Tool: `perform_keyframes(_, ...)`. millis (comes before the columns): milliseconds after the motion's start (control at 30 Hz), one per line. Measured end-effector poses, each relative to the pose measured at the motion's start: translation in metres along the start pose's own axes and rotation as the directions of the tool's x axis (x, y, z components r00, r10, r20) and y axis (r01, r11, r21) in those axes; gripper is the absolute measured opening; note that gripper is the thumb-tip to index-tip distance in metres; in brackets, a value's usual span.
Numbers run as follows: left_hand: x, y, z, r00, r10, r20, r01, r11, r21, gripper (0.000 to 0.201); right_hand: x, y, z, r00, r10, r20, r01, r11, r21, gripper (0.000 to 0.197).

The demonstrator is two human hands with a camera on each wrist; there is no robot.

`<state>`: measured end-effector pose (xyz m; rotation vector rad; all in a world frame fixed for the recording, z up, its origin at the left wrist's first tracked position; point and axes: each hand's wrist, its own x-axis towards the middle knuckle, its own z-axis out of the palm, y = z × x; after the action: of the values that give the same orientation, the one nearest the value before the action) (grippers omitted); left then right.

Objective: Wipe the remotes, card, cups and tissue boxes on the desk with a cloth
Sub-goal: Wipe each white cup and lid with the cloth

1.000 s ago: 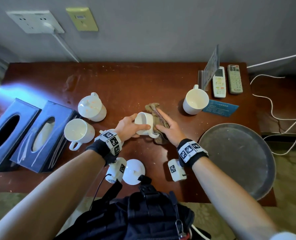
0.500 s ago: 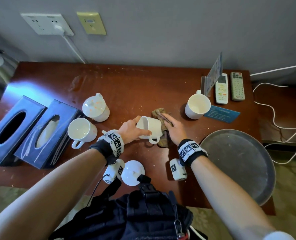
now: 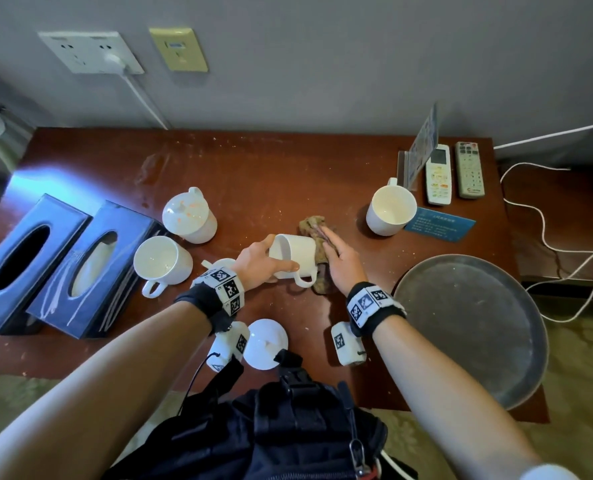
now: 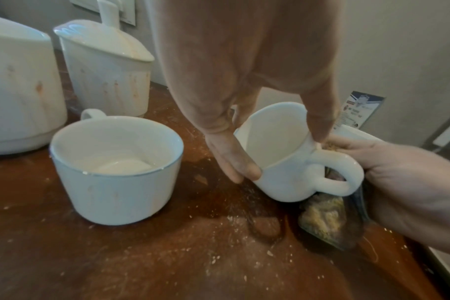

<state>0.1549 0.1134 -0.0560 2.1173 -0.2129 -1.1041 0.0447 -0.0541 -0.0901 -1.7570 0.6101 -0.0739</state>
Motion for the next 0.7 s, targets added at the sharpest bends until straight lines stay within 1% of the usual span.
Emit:
perform_keyframes(33,0.001,0.001,0.000,1.000,-0.004,0.007,0.004,1.000,-0.021,0.089,0.001,-0.002,-0.001,1.000,0.001,-0.005,-0.001,1.000,-0.014,0.039)
perform_keyframes(67,0.000,0.002,-0.001,1.000,-0.005,0.018,0.006,0.999,-0.046,0.091,0.000,-0.005,-0.002,1.000,-0.019,0.003,0.019,1.000,-0.019,0.040)
perform_keyframes(167,0.001,0.000,-0.002,0.999,-0.027,0.030,0.031,0.989,-0.144,0.104,-0.017,-0.014,0.000,0.993,-0.092,0.075,0.092,0.996,0.001,0.048)
perform_keyframes(233,0.000,0.001,-0.002,0.998,-0.042,0.040,0.048,0.986,-0.158,0.105,-0.024,-0.010,0.001,0.990,-0.083,0.116,0.080,0.996,0.025,0.056)
perform_keyframes(300,-0.002,0.004,-0.002,0.999,-0.029,0.041,0.035,0.989,-0.144,0.101,-0.023,-0.005,-0.002,0.993,-0.019,0.117,0.005,0.994,0.112,0.060)
perform_keyframes(367,-0.002,0.004,-0.002,0.999,-0.040,0.029,0.043,0.989,-0.145,0.103,-0.016,-0.001,-0.003,0.995,0.052,0.090,-0.067,0.982,0.177,0.059)
perform_keyframes(467,-0.004,0.002,-0.002,0.999,-0.037,0.031,0.040,0.991,-0.129,0.107,-0.007,0.001,-0.004,0.996,0.093,0.011,-0.094,0.978,0.189,0.053)
perform_keyframes(600,-0.009,-0.004,-0.006,0.997,0.020,0.068,-0.020,1.000,-0.001,0.095,-0.007,0.000,-0.011,0.990,0.114,-0.084,-0.096,0.975,0.201,0.051)
perform_keyframes(700,-0.009,-0.003,-0.007,0.998,0.025,0.063,-0.023,0.999,-0.038,0.081,-0.012,0.000,-0.019,0.988,0.115,-0.102,-0.096,0.979,0.177,0.051)
